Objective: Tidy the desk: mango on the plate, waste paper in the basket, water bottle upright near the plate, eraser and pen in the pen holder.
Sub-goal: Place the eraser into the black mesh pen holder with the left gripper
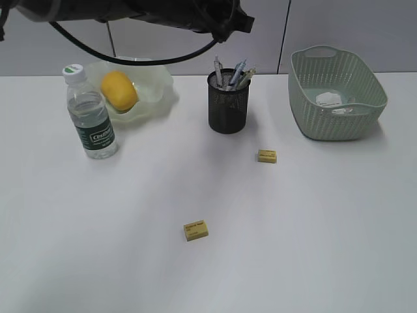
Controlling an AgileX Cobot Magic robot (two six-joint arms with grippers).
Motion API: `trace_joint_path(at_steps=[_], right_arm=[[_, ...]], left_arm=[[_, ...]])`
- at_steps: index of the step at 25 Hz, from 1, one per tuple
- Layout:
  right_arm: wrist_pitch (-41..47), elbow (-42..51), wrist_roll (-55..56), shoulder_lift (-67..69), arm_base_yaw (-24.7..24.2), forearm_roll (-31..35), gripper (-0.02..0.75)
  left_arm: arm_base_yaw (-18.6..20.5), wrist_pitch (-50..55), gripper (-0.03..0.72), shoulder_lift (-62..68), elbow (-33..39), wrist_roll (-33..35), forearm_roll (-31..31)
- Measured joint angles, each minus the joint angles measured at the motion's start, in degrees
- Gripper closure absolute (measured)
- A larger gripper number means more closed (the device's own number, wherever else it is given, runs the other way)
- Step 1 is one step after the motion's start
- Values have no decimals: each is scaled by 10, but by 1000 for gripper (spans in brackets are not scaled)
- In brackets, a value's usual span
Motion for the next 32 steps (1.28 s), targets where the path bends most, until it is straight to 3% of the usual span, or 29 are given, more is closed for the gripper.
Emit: trace_joint_path(at_steps=[7,16,32], right_arm=[[0,0,0,0,0,0,373],[0,0,0,0,0,0,373],[0,0,0,0,0,0,373]], left_arm=[[6,-82,390,41,0,-2,-20],[6,-92,390,83,0,-2,-65],[3,-99,390,87,1,-2,-82]])
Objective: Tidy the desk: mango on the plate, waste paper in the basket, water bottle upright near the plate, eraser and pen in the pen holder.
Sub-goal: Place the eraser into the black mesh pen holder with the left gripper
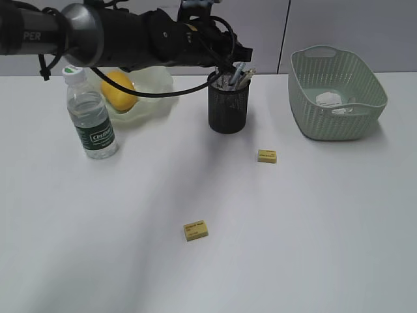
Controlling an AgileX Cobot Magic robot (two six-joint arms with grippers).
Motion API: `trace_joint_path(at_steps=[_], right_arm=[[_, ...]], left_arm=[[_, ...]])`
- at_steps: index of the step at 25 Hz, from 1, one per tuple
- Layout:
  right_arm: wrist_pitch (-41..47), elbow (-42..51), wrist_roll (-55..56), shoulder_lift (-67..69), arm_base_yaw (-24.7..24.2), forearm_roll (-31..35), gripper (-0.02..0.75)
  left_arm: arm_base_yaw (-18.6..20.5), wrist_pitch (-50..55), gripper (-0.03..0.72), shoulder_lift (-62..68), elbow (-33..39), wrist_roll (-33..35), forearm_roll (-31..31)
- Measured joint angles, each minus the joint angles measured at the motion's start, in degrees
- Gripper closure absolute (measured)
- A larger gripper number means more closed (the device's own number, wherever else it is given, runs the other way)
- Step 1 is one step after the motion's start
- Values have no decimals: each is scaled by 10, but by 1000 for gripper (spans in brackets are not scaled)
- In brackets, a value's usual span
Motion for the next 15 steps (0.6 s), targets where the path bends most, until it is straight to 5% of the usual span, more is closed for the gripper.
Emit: trace_joint_path(at_steps=[15], right_arm=[[0,0,0,0,0,0,373]], left_arm=[[0,0,274,18,0,0,0]])
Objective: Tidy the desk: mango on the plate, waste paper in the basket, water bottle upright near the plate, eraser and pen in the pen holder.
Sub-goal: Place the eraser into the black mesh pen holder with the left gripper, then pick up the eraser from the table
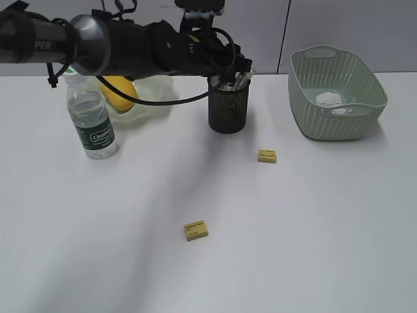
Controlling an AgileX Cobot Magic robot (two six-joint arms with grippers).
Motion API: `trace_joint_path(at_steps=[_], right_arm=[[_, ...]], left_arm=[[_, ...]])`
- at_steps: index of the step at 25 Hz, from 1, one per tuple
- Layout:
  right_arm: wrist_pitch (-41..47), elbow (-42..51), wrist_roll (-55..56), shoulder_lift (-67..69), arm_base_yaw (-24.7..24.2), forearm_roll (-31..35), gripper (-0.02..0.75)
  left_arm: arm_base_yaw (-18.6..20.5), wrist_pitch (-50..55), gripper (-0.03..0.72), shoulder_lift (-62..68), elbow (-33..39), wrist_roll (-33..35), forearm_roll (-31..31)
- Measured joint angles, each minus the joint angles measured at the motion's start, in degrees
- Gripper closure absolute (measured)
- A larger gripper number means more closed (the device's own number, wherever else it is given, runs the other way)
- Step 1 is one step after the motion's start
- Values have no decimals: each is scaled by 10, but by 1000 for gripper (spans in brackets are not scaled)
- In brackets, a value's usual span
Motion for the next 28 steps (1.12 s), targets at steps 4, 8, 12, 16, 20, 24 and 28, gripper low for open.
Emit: trace_joint_path(at_steps=[4,8,12,16,20,24,28], right_arm=[[0,0,0,0,0,0,373],[0,0,0,0,0,0,373],[0,0,0,0,0,0,373],[0,0,0,0,0,0,373],[0,0,0,0,0,0,373],[0,0,0,0,0,0,373],[0,0,0,0,0,0,373]], left_arm=[[0,2,274,-1,0,0,0],[0,40,274,-19,0,0,6],[0,110,274,-64,0,0,8],[1,213,274,-119,0,0,12],[1,350,274,-169,0,0,25],[1,485,274,-211,0,0,34],[4,591,274,-243,-1,-23,46]])
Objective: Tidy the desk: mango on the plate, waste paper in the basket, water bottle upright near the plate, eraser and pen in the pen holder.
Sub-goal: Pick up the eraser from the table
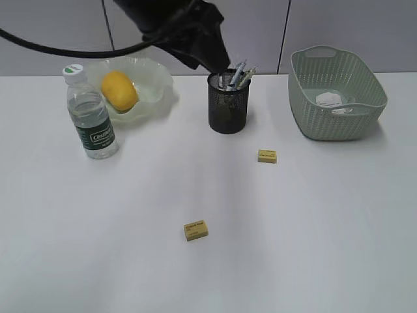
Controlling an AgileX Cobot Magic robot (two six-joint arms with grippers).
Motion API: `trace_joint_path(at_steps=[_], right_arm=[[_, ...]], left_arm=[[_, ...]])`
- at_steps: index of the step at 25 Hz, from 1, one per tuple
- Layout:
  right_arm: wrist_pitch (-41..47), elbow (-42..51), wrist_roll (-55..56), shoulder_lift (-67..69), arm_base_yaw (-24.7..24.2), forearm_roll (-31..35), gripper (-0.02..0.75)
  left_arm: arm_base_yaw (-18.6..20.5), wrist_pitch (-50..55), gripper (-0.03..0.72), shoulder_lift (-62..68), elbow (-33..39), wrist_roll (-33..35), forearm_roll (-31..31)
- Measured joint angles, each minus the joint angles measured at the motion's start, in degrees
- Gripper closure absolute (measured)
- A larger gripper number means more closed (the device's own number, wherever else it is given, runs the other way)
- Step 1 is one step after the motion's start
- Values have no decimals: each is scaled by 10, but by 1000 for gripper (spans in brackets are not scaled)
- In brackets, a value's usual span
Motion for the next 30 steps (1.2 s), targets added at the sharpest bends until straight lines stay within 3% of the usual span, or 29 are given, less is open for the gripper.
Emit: trace_joint_path(at_steps=[5,10,17,21,30], right_arm=[[0,0,0,0,0,0,373],[0,0,0,0,0,0,373],[0,0,0,0,0,0,373],[0,0,0,0,0,0,373],[0,0,0,0,0,0,373]], left_arm=[[16,84,274,-40,-13,-116,107],[94,113,274,-60,-16,-202,202],[233,114,270,-60,-16,-245,231],[295,115,221,-60,-16,-251,232],[302,114,169,-70,0,-253,260]])
